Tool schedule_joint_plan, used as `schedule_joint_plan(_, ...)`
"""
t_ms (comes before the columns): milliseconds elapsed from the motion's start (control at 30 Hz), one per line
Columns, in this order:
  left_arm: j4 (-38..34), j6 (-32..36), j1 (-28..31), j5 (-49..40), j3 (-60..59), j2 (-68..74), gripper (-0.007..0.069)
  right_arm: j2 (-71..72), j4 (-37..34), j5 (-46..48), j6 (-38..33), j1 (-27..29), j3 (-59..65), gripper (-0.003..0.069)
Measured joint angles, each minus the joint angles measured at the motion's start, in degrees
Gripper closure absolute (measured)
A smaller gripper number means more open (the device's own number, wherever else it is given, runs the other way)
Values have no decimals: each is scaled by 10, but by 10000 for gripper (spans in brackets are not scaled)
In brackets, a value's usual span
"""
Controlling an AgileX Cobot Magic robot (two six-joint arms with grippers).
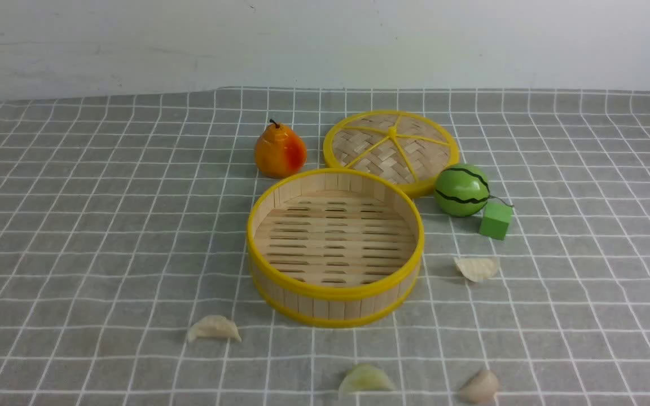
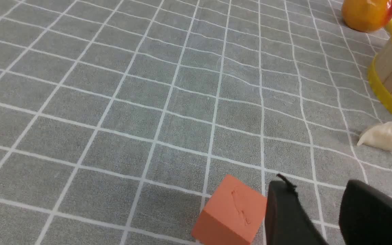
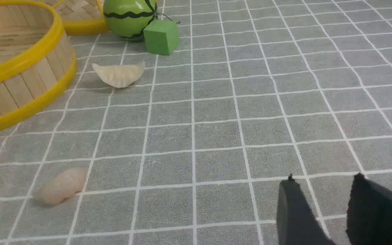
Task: Put the dumplings into the steamer on the table with the grey tablecloth.
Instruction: 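Reach for and grasp a dumpling on the table with the left gripper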
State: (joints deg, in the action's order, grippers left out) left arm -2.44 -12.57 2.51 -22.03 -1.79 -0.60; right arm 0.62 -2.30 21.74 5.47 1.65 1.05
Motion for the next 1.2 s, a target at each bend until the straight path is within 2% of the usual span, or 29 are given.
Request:
schedule_joint_plan(667,0,0,0,0,0,0,387,0,0,0,0,0,0,419)
schedule_joint_plan(867,0,0,0,0,0,0,387,0,33,-1,0,0,0,419)
schedule_joint_plan(1200,0,0,0,0,0,0,387,0,32,-1,0,0,0,419)
